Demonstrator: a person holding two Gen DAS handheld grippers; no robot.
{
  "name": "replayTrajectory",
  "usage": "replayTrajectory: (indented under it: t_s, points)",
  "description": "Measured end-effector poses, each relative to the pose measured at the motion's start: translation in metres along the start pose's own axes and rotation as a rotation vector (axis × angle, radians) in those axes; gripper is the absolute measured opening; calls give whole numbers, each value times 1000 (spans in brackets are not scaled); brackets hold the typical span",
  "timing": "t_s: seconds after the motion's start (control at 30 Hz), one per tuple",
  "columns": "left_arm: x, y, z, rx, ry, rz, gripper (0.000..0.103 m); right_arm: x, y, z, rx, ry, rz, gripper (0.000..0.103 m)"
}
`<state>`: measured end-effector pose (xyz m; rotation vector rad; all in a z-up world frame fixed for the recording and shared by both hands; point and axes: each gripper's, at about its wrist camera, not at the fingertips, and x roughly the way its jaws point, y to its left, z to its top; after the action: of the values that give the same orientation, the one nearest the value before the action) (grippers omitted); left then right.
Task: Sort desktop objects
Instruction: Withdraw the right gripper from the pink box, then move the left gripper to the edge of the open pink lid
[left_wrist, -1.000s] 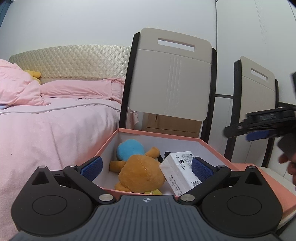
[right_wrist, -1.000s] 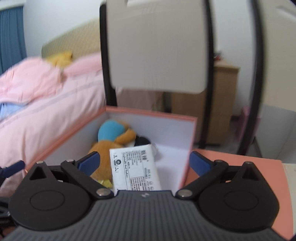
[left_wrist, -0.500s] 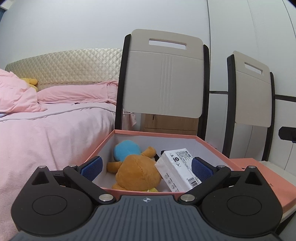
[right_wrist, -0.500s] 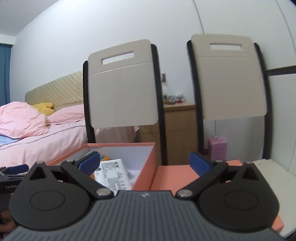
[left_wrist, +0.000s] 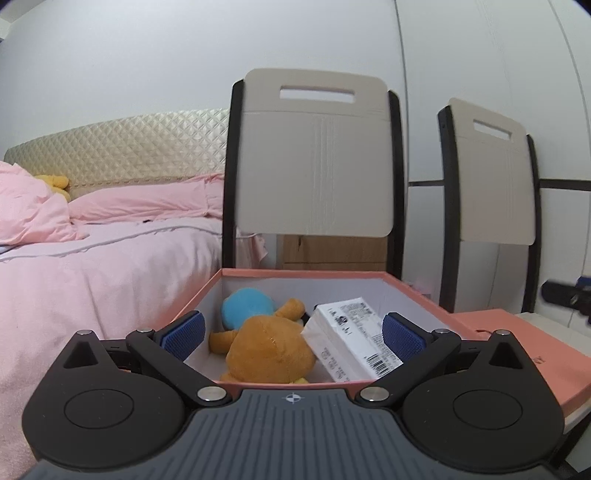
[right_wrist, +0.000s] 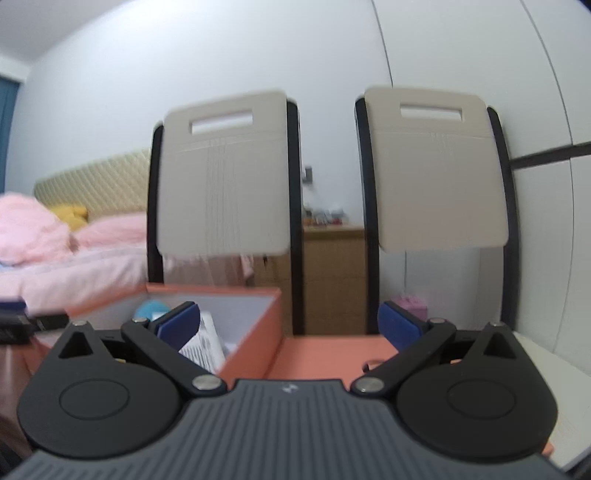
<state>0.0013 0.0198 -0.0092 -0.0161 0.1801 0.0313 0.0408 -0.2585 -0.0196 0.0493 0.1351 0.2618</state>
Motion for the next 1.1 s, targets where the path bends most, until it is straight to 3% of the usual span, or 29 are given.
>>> replayTrajectory:
  t_s: [0.13, 0.4, 1.1]
  points:
    - [-8, -7, 0, -2, -22, -44, 103, 4, -10, -5, 61, 46, -1, 103]
    - [-7, -3, 0, -36, -18, -42, 103, 12, -19, -9, 154, 91, 23, 103]
    - [2, 1, 0, -69, 18, -42, 103, 16, -16, -12, 195, 123, 46, 103]
